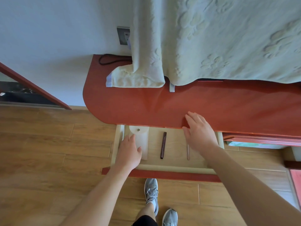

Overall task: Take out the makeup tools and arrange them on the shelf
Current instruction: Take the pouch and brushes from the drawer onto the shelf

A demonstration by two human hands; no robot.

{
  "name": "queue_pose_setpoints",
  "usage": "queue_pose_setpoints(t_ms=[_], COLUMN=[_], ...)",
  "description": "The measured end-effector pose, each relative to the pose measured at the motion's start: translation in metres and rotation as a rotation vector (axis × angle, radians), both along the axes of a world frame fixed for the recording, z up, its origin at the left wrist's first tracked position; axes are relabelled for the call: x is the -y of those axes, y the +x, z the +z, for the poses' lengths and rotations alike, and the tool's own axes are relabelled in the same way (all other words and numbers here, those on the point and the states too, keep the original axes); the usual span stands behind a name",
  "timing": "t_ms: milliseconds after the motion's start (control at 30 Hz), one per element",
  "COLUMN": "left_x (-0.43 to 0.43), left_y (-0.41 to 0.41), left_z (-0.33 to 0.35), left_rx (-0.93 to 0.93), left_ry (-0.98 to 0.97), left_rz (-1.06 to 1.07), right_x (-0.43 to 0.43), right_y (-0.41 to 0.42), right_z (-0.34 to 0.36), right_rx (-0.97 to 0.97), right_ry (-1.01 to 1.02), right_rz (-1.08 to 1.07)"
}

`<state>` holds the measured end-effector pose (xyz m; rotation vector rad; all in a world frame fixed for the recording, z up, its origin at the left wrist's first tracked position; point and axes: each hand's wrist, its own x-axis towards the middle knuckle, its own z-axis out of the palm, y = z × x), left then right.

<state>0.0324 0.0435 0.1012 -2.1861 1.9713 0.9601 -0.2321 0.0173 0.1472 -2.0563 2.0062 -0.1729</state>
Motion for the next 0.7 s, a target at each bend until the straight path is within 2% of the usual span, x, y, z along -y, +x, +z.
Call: queue_pose_setpoints(t_ms=[233, 567, 700], left_x=[0.012, 0.018, 0.018], left_y=[-0.005, -0.011, -0.013], left_z=[-0.023, -0.017, -0.006], left_rx=[0.097, -0.002, -0.044], left_ry=[0.067, -0.015, 0.003], left_rz=[0.055, 0.14, 0.243], right_x=[0.009, 0.009, 0.009], right_y=[-0.004, -0.006, -0.005], right_z=[-0.008, -0.013, -0.014], right_rx=[-0.007, -0.011, 0.005], right_ry=[0.008, -0.015, -0.008], right_rz=[0.012, 0.018, 0.013])
